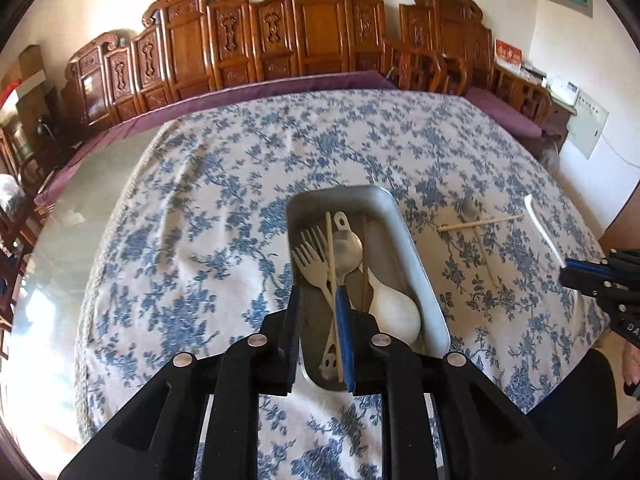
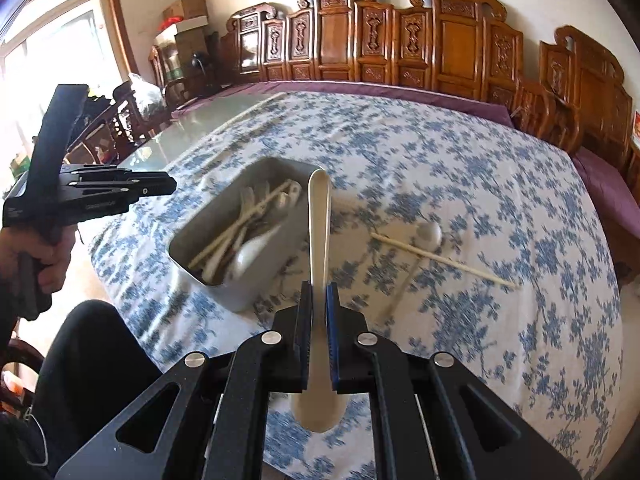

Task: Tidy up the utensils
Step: 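Lower the white plastic spoon into the grey tray and open the right gripper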

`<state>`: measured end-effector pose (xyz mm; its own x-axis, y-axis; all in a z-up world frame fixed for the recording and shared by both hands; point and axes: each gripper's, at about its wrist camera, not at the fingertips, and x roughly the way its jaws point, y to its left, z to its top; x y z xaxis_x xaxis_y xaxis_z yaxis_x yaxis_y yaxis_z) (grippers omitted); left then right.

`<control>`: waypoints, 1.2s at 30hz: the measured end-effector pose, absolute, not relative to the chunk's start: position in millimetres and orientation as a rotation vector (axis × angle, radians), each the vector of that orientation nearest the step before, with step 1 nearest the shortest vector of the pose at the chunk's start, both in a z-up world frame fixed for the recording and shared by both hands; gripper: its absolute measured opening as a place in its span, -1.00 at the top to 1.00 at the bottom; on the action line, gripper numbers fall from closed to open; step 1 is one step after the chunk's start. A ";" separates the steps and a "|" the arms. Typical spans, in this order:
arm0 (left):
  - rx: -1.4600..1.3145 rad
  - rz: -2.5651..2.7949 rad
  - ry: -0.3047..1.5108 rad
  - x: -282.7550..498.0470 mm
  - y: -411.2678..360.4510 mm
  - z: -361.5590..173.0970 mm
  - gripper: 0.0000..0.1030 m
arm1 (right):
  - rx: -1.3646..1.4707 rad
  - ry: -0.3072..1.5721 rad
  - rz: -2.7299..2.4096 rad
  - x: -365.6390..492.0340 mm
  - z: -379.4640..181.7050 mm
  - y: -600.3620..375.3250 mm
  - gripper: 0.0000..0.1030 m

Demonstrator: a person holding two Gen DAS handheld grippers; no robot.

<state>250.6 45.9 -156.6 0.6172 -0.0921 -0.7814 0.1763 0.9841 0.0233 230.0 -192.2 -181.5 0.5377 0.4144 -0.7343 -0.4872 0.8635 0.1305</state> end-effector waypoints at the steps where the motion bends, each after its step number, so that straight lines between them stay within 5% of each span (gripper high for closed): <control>1: 0.094 -0.152 0.885 247.5 49.8 -152.8 0.53 | -0.093 0.845 0.541 231.1 -178.8 -187.8 0.83; 7: 0.076 -0.134 0.850 238.8 67.4 -141.5 0.19 | -0.099 0.834 0.560 237.6 -168.5 -156.3 0.83; 9: 0.070 -0.124 0.840 236.9 73.3 -138.7 -0.05 | -0.103 0.833 0.567 240.7 -167.4 -146.3 0.83; 11: 0.068 -0.109 0.825 235.5 79.8 -136.8 -0.48 | -0.106 0.833 0.575 245.5 -166.4 -134.5 0.83; 13: 0.063 -0.098 0.818 235.6 85.9 -135.7 -0.66 | -0.105 0.837 0.582 251.2 -165.8 -123.6 0.83; 36: 0.018 -0.052 0.882 251.1 133.3 -171.1 -0.68 | -0.063 0.977 0.594 313.2 -220.6 -30.7 0.83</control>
